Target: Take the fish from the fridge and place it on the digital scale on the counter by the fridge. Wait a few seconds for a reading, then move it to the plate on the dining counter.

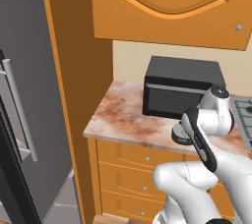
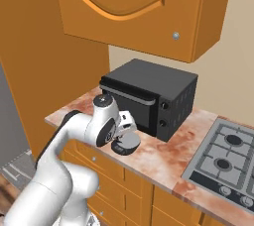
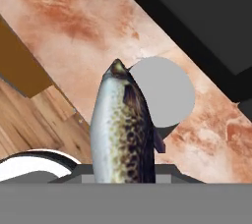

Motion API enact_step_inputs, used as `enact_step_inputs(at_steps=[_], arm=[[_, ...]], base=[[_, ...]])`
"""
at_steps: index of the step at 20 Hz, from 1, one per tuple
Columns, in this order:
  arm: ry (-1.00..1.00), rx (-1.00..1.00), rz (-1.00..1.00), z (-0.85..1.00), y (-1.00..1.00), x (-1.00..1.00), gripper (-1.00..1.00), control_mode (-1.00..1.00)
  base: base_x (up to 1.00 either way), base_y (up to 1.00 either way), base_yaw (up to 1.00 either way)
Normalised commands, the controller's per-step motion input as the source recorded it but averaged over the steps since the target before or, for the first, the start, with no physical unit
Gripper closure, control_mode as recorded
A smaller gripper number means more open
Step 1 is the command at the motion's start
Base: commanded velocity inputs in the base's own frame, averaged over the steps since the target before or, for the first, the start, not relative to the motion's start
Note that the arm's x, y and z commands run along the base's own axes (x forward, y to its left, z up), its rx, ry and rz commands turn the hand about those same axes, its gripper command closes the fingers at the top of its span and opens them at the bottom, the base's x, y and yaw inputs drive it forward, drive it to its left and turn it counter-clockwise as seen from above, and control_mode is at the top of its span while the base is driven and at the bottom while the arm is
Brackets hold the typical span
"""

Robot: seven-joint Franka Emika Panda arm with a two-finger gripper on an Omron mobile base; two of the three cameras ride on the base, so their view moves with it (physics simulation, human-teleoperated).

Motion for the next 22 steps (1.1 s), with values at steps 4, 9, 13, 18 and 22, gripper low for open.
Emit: enact_step_inputs(at_steps=[4,9,13,18,22], arm=[[0.01,0.00,0.00,-0.24,-0.13,0.39,1.00,-1.00],[0.00,0.00,0.00,-0.31,0.00,0.34,1.00,-1.00],[0.00,0.00,0.00,-0.24,0.00,0.26,1.00,-1.00],[0.00,0.00,0.00,-0.25,0.00,0.18,1.00,-1.00],[0.00,0.00,0.00,-0.22,0.00,0.09,1.00,-1.00]], base=[[0.00,0.00,0.00],[0.00,0.00,0.00],[0.00,0.00,0.00],[0.00,0.00,0.00],[0.00,0.00,0.00]])
